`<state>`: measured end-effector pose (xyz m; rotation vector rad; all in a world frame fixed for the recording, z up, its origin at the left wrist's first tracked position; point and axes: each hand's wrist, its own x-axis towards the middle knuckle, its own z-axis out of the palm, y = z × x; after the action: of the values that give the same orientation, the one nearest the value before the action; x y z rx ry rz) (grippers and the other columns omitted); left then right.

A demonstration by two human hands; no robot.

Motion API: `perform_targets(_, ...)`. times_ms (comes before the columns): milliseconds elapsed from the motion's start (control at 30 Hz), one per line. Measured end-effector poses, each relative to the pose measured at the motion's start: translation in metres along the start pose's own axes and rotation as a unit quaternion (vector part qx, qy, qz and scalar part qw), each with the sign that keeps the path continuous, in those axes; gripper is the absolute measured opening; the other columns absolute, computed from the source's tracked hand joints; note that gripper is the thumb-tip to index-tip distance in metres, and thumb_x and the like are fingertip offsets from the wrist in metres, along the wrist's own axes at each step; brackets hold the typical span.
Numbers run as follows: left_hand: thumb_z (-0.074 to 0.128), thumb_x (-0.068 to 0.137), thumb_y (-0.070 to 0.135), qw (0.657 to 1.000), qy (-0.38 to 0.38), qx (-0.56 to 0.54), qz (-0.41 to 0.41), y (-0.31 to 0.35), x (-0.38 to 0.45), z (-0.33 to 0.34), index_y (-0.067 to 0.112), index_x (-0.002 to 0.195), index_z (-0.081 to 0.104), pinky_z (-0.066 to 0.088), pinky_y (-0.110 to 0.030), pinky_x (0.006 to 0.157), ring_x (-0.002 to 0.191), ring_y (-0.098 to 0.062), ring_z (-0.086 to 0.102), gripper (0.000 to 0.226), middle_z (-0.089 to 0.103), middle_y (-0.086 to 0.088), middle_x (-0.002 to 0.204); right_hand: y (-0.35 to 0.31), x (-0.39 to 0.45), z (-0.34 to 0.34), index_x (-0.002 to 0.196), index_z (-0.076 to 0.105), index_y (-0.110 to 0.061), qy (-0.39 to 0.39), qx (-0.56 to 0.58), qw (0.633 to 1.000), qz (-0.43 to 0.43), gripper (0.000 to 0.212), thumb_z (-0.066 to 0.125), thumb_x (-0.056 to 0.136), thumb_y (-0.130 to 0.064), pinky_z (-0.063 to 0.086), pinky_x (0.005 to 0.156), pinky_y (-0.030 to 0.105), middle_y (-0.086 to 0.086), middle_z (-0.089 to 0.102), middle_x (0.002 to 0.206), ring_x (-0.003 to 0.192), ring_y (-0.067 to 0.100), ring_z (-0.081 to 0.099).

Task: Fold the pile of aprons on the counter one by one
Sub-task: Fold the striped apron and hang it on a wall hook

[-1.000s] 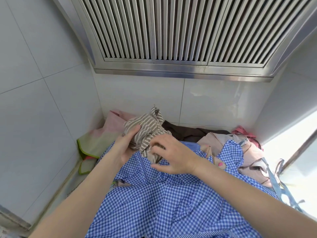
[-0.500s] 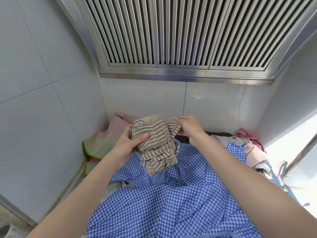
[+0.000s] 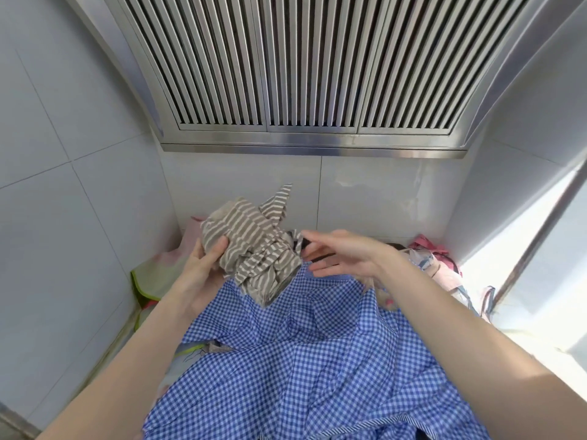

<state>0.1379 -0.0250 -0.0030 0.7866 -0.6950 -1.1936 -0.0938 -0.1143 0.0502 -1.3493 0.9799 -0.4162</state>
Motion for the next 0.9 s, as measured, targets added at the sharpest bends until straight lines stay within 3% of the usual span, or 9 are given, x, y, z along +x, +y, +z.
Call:
perform_targets(100,0.096,0.029,0.037,0.999,-0.019,0.028,-0.007,-0.001,-0.001,0.006,0.025,0.118,0.054,0.057,-0.029,0.064,0.084,-0.014,0.070,0.099,0.071,0.000,0.100,-0.006,0.002,0.017,0.075,0.059,-0.006,0.054,0.072,0.994,-0.059,0.021,0.052,0.094,-0.012,0.054,0.072,0.028,0.011,0.062,0.079,0.072,0.019,0.062)
perform_targets(167,0.096,0.028,0.039,0.999,-0.026,0.045,-0.014,-0.001,-0.005,0.006,0.025,0.119,0.054,0.058,-0.029,0.068,0.087,-0.014,0.069,0.102,0.071,-0.001,0.103,-0.010,0.002,0.018,0.080,0.058,-0.007,0.056,0.091,0.992,-0.069,0.018,0.051,0.096,-0.014,0.054,0.069,0.028,0.009,0.062,0.076,0.069,0.020,0.061)
perform_targets(267,0.096,0.030,0.037,0.999,-0.026,0.039,-0.015,-0.003,-0.011,0.002,0.025,0.122,0.054,0.057,-0.029,0.070,0.091,-0.015,0.069,0.102,0.069,-0.002,0.108,-0.009,-0.002,0.020,0.084,0.063,-0.001,0.010,0.054,0.997,-0.059,0.009,0.060,0.090,-0.007,0.056,0.080,0.030,0.010,0.068,0.081,0.077,0.020,0.065)
perform_targets(400,0.097,0.024,0.036,0.999,-0.026,0.028,-0.014,0.002,-0.015,0.001,0.029,0.113,0.057,0.057,-0.028,0.065,0.086,-0.013,0.070,0.098,0.071,0.000,0.103,-0.002,0.000,0.023,0.088,0.063,0.008,0.011,-0.015,1.000,-0.002,0.005,0.059,0.084,0.009,0.057,0.079,0.028,0.018,0.066,0.088,0.078,0.021,0.065)
perform_targets(500,0.097,0.022,0.035,0.998,-0.045,0.034,-0.019,0.009,-0.018,0.005,0.028,0.116,0.055,0.057,-0.027,0.062,0.082,-0.012,0.070,0.103,0.072,0.001,0.098,0.000,0.000,0.021,0.082,0.059,0.003,0.061,0.038,0.997,0.040,0.013,0.049,0.091,0.004,0.055,0.078,0.036,0.014,0.065,0.070,0.071,0.021,0.062)
perform_targets(667,0.098,0.027,0.032,0.995,-0.076,0.050,-0.034,0.013,-0.018,0.011,0.022,0.123,0.051,0.059,-0.030,0.067,0.084,-0.014,0.070,0.108,0.072,-0.001,0.099,-0.012,0.006,0.013,0.059,0.032,-0.011,0.067,0.370,0.925,0.057,0.040,0.029,0.097,0.000,0.029,0.042,0.018,0.001,0.032,0.035,0.028,0.011,0.032)
perform_targets(800,0.098,0.028,0.030,0.991,-0.100,0.076,-0.043,0.013,-0.020,0.024,0.018,0.118,0.052,0.058,-0.027,0.065,0.081,-0.014,0.070,0.102,0.073,-0.001,0.095,-0.034,0.012,0.007,0.051,0.025,-0.014,0.074,0.369,0.926,0.014,0.048,0.025,0.098,-0.003,0.009,0.027,0.017,-0.003,0.018,0.026,0.018,0.008,0.015)
perform_targets(833,0.098,0.027,0.031,0.992,-0.094,0.076,-0.039,0.012,-0.020,0.027,0.017,0.117,0.053,0.058,-0.026,0.065,0.080,-0.013,0.070,0.101,0.073,-0.001,0.094,-0.042,0.009,0.006,0.055,0.030,-0.013,0.068,0.367,0.928,-0.001,0.045,0.027,0.099,-0.004,0.013,0.026,0.016,-0.004,0.023,0.027,0.018,0.006,0.020)
perform_targets(900,0.097,0.027,0.034,0.995,-0.069,0.063,-0.015,0.013,-0.017,0.028,0.018,0.116,0.054,0.058,-0.026,0.065,0.080,-0.012,0.070,0.100,0.072,0.000,0.095,-0.059,-0.004,0.006,0.072,0.045,-0.010,0.036,0.333,0.941,-0.046,0.025,0.044,0.097,-0.006,0.039,0.039,0.014,0.001,0.048,0.042,0.032,0.006,0.044)
